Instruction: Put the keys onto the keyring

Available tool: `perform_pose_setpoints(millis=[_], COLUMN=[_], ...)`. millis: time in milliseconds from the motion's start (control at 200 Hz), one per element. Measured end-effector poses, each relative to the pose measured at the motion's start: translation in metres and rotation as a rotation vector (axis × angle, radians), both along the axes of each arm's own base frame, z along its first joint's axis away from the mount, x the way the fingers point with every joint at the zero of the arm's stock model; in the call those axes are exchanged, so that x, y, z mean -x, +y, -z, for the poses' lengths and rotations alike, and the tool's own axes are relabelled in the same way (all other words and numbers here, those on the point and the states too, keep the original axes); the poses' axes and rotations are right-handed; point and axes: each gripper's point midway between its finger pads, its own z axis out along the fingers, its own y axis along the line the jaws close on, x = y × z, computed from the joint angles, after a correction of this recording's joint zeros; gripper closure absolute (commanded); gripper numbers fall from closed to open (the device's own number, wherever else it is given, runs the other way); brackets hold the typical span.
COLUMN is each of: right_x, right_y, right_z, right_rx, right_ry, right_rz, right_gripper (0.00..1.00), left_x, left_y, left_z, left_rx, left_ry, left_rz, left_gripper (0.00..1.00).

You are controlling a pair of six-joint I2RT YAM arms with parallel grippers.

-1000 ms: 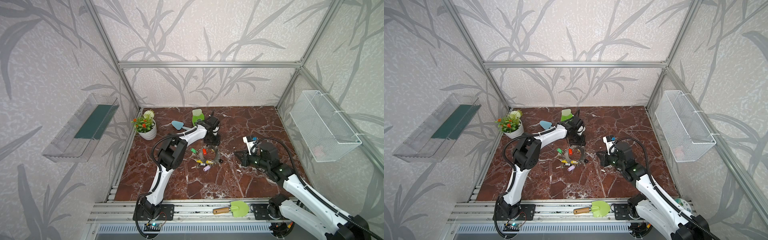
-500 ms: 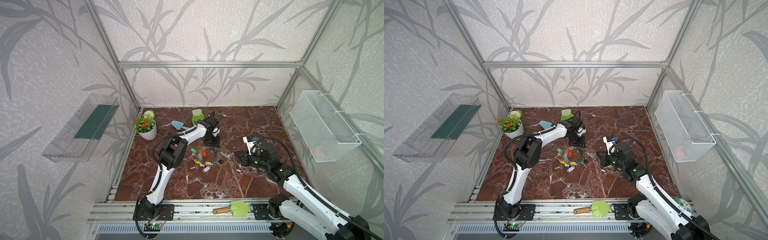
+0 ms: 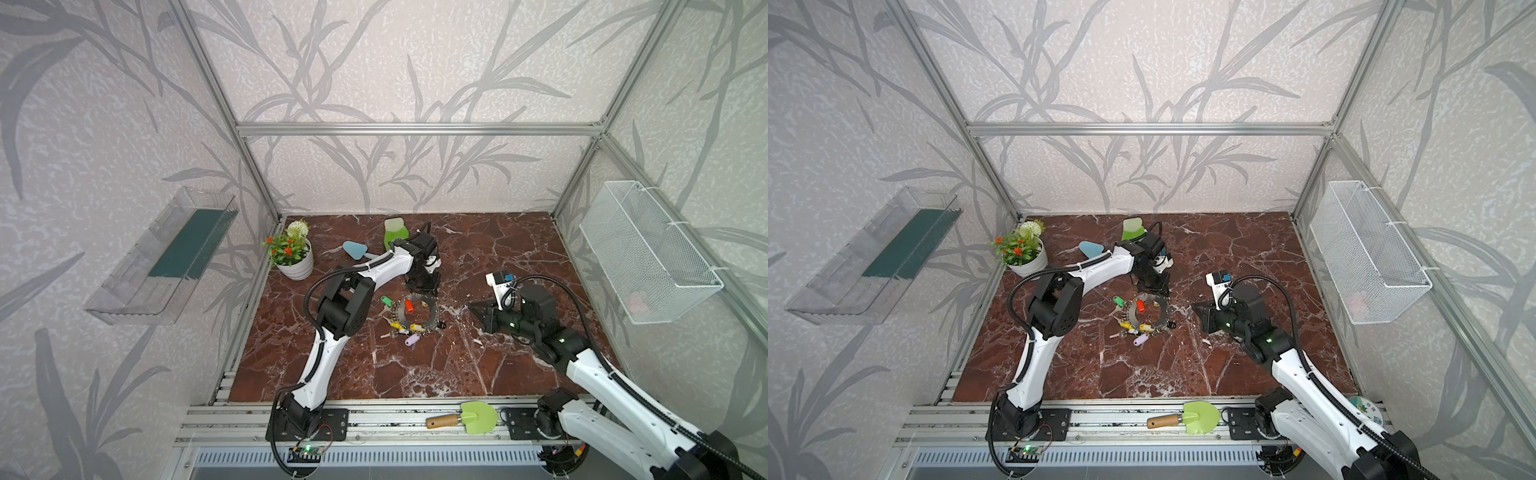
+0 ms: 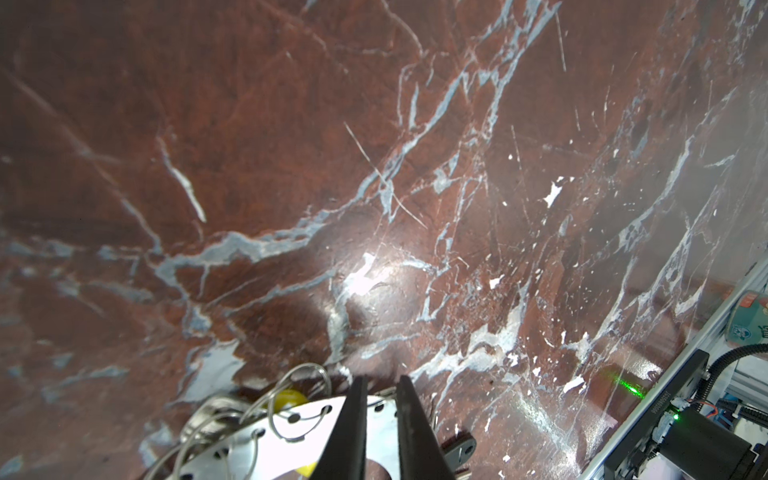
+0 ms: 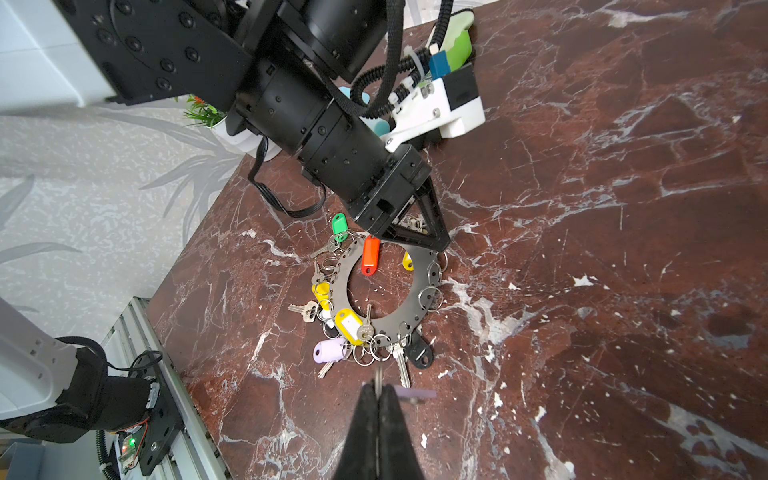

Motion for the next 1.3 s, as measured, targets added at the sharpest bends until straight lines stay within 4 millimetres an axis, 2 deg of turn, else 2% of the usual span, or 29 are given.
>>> perform_pose_setpoints(millis=[375,465,635,835,945,1145,1300], right_x=[0.000,0.000,0.000,0.000,0.001,0.001,0.001], right_y=[0.000,0.000,0.000,0.000,0.000,0.000,0.000], right_z=[0.000,0.000,0.000,0.001,0.003,0.004,0.004], right_rx=[0.000,-0.001,0.000,0.000,0.002,0.002,0.002], right_ry=[0.000,0.000,0.000,0.002,0.006,0.008,0.007], right_rz=[0.000,0.000,0.000,0.000,0.000,0.000,0.000], right_gripper=[1.00,1.00,1.00,1.00,1.00,1.00,1.00], left_x=[0.013,0.009,0.007,-0.009,-0.008,0.004,0.008], left_y=[0.000,0.000,0.000,-0.010,-0.009,0.000,0.002], left_z=[-0.004,-0.009,-0.012,-0.027,-0.021,0.006,0.007], left_rx=[0.018,0.018,0.019,0.035,0.023,-0.017,-0.008], left_ry=[0.016,-0.007,-0.022,-0.079,-0.067,0.005,0.028], left_rz=[0.106,0.118,0.144,0.205,0.243,0.297,0.311], left_gripper=[0.78,0.78,0.71,0.67,0.65,0.61,0.60])
